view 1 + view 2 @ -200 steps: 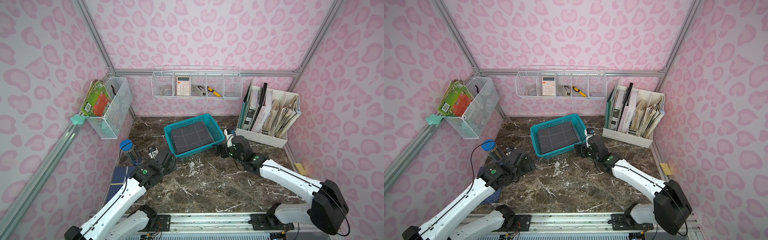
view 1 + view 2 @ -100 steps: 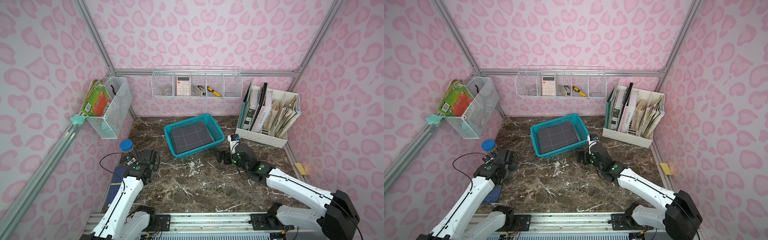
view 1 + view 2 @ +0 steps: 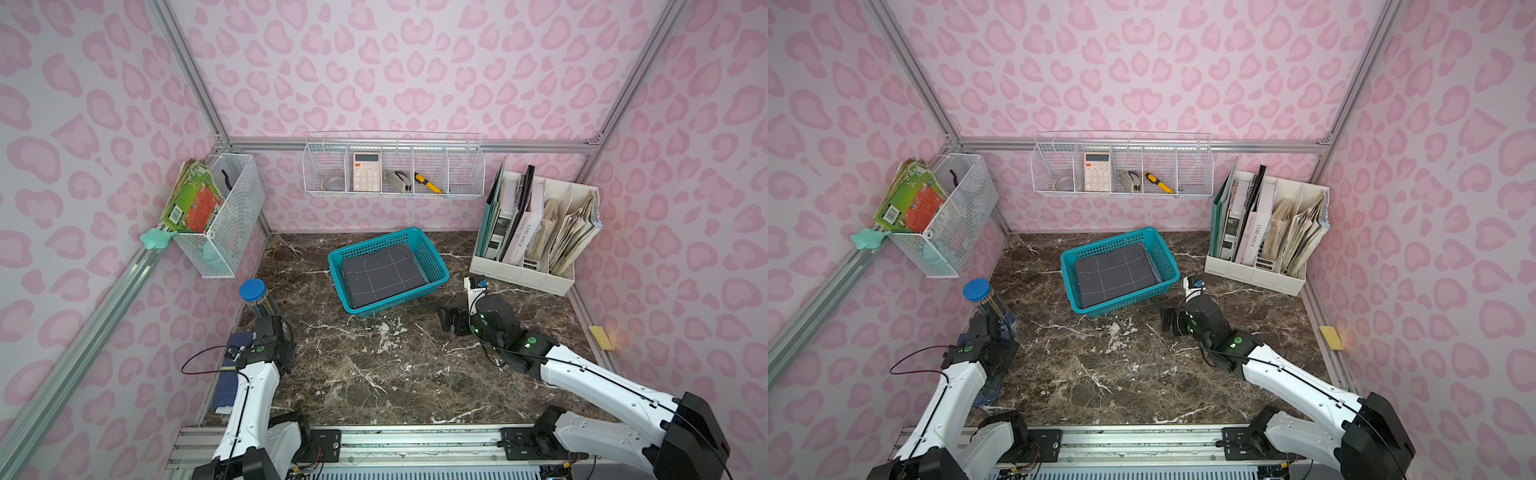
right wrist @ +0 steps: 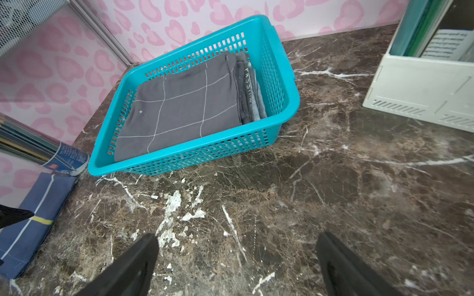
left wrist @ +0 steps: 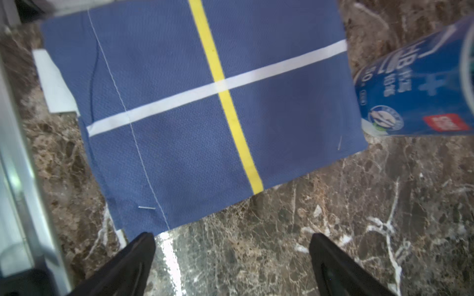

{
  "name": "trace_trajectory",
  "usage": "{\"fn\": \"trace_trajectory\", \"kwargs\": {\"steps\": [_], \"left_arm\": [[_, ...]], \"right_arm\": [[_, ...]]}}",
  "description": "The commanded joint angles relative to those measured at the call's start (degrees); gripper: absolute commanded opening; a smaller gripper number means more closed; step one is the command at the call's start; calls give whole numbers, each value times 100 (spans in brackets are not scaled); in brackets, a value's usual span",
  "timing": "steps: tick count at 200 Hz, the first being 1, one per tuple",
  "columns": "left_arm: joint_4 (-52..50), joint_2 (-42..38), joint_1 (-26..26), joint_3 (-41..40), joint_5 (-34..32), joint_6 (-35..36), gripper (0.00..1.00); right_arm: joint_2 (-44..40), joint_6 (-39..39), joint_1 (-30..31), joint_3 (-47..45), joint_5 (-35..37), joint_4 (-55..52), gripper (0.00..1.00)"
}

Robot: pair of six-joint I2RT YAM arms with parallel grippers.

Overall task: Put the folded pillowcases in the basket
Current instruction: Move the pillowcase to the center of the board.

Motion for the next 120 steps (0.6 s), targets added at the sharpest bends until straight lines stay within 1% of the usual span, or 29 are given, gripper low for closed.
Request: {"fn": "trace_trajectory", "kwargs": {"steps": [1, 20, 64, 97, 120], "left_arm": [[501, 84, 398, -171, 787, 126, 99], [434, 178, 518, -93, 820, 213, 99], [552, 164, 529, -214, 1085, 183, 99], [541, -100, 528, -432, 1592, -212, 99], [436, -64, 523, -423, 1901, -206, 99]], "right_arm": [[-1, 55, 3, 17, 91, -25, 99], [54, 14, 2, 94, 99, -73, 99], [142, -45, 3, 162, 144, -72, 99], [179, -95, -4, 213, 185, -92, 99], [188, -117, -17, 231, 205, -110, 99]]}}
